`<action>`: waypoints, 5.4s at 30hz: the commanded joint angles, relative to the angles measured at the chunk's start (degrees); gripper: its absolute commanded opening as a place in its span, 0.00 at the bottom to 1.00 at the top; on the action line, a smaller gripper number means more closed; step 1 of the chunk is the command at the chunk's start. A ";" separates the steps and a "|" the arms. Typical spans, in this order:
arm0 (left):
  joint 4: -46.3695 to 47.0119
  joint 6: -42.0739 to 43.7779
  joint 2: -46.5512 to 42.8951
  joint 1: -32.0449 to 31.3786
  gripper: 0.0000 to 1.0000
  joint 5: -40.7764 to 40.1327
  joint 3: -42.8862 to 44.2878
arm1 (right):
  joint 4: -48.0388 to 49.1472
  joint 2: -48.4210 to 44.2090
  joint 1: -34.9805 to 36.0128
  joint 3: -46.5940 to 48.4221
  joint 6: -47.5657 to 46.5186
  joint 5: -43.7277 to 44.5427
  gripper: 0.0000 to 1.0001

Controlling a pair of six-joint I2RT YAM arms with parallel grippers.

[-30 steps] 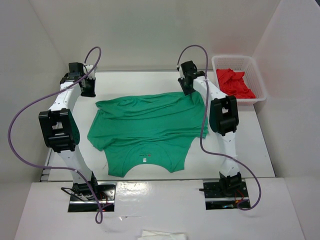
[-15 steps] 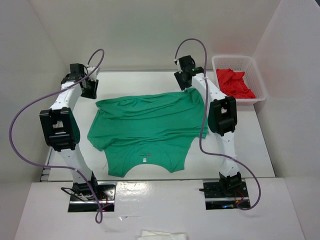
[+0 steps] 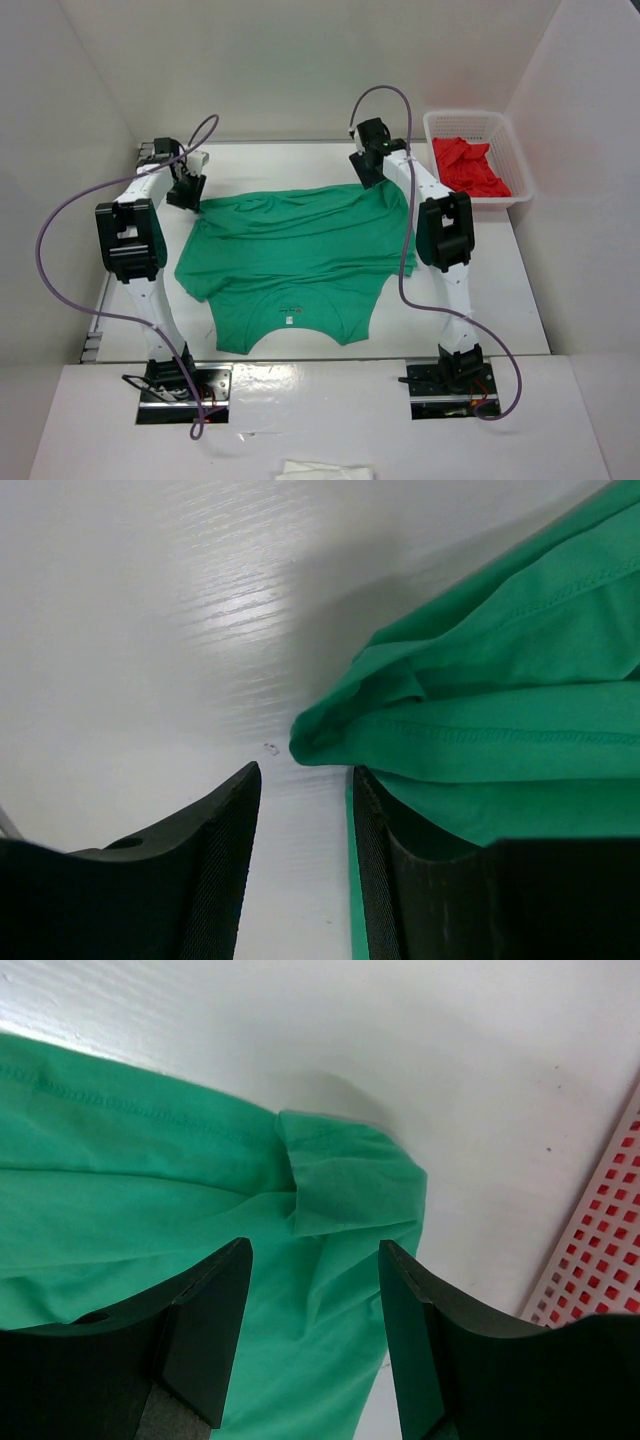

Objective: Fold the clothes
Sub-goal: Flatten the tank top out

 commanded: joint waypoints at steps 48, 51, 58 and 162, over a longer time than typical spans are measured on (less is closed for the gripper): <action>-19.15 -8.89 15.20 -2.40 0.56 -4.69 27.28 | 4.20 -9.09 0.46 -8.31 -1.12 -4.29 0.62; -19.86 -8.36 15.20 -2.40 0.54 -4.69 27.28 | 4.20 -9.09 0.46 -8.31 -1.12 -4.29 0.62; -21.70 -7.83 14.49 -2.40 0.54 -5.22 27.36 | 4.20 -9.62 0.46 -8.83 -1.12 -4.29 0.62; -17.57 -9.50 9.57 -1.87 0.00 -1.97 20.51 | -2.40 11.57 2.22 13.76 -16.06 5.46 0.62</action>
